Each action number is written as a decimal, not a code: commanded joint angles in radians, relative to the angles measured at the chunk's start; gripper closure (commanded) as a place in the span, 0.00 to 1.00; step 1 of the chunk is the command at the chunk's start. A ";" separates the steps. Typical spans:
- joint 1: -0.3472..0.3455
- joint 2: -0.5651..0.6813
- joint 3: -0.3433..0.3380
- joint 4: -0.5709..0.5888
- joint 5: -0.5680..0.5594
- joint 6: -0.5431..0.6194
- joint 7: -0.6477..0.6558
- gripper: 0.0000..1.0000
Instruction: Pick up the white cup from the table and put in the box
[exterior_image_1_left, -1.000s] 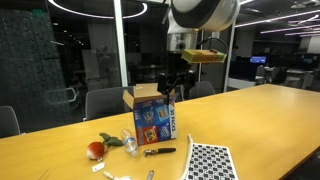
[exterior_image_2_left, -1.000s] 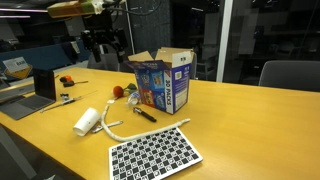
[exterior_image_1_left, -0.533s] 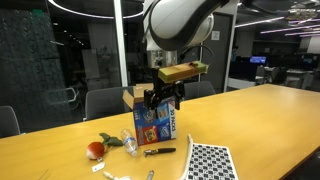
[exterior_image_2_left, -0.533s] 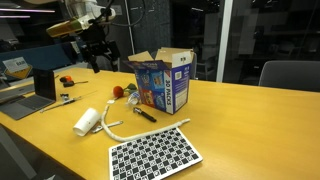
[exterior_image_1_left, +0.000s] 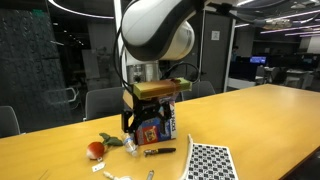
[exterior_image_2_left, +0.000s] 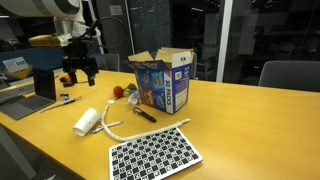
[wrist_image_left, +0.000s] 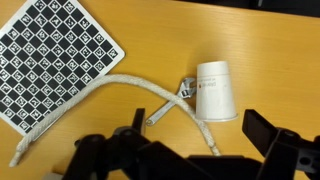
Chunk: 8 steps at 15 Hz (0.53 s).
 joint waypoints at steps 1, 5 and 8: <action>0.024 0.086 -0.014 0.049 -0.033 -0.022 0.019 0.00; 0.024 0.171 -0.058 0.102 -0.105 -0.026 0.022 0.00; 0.041 0.268 -0.102 0.168 -0.187 0.019 0.060 0.00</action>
